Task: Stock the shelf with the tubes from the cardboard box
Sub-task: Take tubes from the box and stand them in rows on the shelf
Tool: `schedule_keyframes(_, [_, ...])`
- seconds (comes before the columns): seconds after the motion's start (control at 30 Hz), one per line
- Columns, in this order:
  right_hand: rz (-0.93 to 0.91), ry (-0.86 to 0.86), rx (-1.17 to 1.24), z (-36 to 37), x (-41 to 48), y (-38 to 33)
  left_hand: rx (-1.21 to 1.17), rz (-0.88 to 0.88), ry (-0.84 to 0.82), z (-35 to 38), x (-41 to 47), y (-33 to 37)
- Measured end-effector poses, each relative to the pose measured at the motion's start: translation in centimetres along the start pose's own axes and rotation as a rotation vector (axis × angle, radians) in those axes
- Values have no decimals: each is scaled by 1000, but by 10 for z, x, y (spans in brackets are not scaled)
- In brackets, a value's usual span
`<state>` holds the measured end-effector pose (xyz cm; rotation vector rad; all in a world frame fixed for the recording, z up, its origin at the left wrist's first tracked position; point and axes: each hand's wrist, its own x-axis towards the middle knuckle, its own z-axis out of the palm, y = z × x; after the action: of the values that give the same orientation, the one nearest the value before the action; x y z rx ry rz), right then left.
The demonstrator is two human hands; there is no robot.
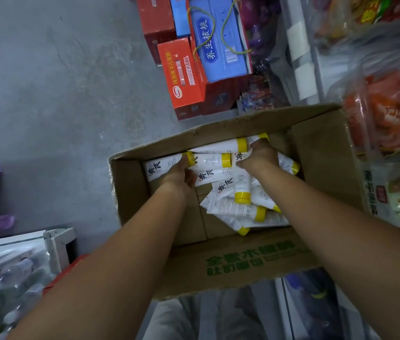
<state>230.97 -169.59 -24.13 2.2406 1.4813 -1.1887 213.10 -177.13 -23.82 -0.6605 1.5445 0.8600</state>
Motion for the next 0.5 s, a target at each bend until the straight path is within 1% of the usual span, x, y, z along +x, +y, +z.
schedule_keyframes(0.1, [36, 6, 19, -1, 4, 1, -40, -28, -57, -1, -4, 6])
schedule_keyframes(0.2, [27, 19, 37, -2, 4, 4, -37, -56, -98, -9, -5, 2])
schedule_keyframes(0.33, [-12, 30, 100, -6, -1, 5, 75, -83, -118, -25, -4, -17])
schedule_keyframes(0.43, [-42, 21, 137, -6, -11, 5, 123, -93, -104, -37, -10, -28])
schedule_keyframes(0.5, [-54, 2, 168, -6, -20, 9, 153, -73, -97, -44, -13, -32])
